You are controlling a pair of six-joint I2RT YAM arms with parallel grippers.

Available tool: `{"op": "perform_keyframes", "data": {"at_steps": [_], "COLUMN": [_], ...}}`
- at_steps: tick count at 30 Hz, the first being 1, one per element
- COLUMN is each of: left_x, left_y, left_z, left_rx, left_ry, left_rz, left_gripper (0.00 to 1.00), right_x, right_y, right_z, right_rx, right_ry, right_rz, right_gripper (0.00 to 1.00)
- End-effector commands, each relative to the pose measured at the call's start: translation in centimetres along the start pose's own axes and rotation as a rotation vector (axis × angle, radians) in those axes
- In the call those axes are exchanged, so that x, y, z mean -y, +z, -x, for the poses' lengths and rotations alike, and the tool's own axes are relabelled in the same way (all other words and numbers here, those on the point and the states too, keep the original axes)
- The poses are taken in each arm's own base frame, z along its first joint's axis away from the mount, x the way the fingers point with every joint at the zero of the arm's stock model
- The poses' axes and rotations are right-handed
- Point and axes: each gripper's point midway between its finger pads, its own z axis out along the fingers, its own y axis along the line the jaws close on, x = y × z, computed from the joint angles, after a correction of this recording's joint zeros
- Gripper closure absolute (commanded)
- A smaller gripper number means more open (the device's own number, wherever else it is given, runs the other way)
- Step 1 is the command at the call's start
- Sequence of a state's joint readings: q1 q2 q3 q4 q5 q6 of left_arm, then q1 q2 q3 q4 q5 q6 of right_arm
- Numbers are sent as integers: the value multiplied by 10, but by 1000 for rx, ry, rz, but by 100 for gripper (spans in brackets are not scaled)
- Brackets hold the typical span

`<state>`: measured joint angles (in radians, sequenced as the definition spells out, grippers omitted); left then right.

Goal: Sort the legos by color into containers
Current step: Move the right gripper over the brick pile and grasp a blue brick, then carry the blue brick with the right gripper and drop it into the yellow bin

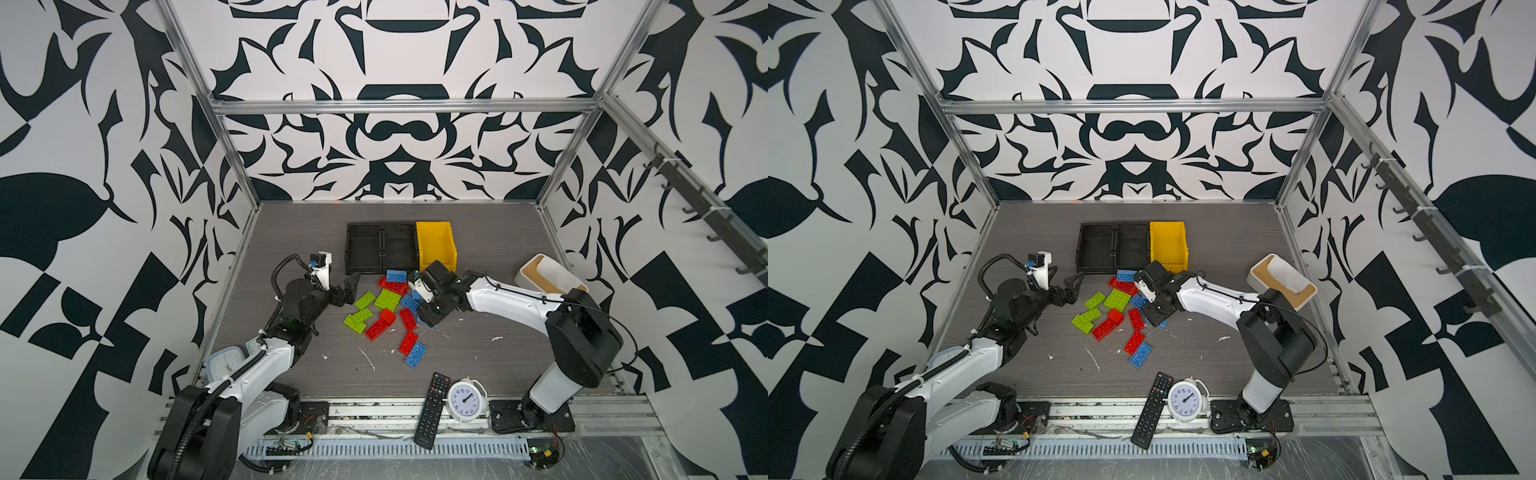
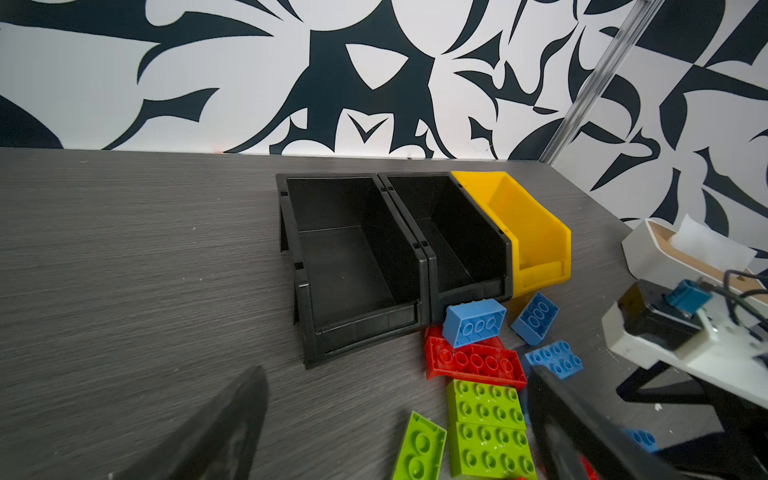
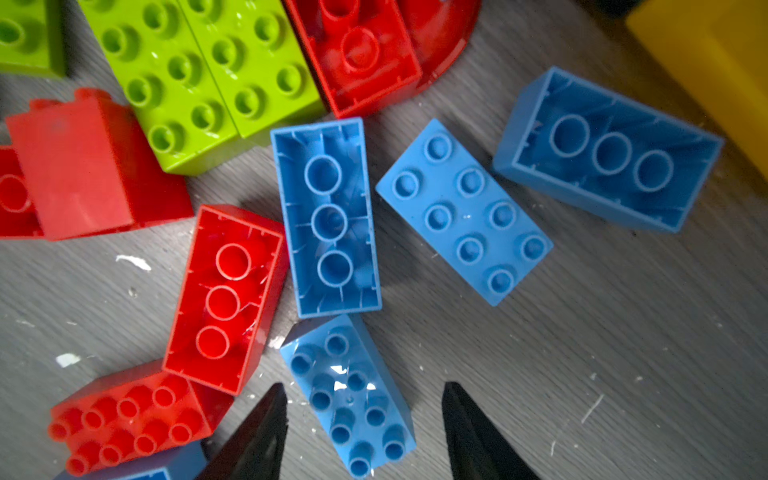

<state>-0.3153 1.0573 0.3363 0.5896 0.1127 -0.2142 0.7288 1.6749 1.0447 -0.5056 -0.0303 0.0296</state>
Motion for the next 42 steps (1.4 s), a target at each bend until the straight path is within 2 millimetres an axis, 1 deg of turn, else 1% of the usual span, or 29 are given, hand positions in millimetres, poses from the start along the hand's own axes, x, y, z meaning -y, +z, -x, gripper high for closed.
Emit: {"op": "perform_keyframes", "data": {"at_steps": [1,7,13,18,21,24,25,27,30,34,37,40,42], "left_x": [-1,-3,-4,-6,-6,-5,-5,-5,-5,-6,-6,-8,-11], "left_y": [-1,1,-1,-2,-3,-3,-3,-3,-2,0,1,1,0], "left_z": [1,-1,-1,0,0,1,0,1,0,-4,-4,-4,-4], "left_rx": [5,-11,-8,-2,0,3,1,5,-2,-18,-15,-21,-25], "left_ry": [-19,-25,-21,-19,-18,-19,-18,-18,-16,-16,-15,-4,-5], "left_rz": [5,18,25,36,37,32,31,30,29,34,35,43,62], "left_gripper": [1,1,1,1,1,0,1,1,1,1,1,1,1], "right_x": [-5,0,2,3,3,5,5,5,6,13,32,60,81], "right_y": [-2,8,15,13,8,1,-2,-8,-19,-46,-73,-96,-106], "right_z": [5,-4,-7,-7,-6,-4,-3,0,3,16,33,54,70], "right_rx": [-9,-61,-78,-65,-42,-11,4,31,70,157,242,338,396], "right_ry": [-22,-19,-6,-1,4,14,17,26,36,71,134,190,221], "right_rz": [5,-40,-47,-55,-60,-68,-67,-66,-70,-51,-53,-80,-104], "right_gripper": [40,47,54,64,70,73,73,78,78,81,81,81,81]}}
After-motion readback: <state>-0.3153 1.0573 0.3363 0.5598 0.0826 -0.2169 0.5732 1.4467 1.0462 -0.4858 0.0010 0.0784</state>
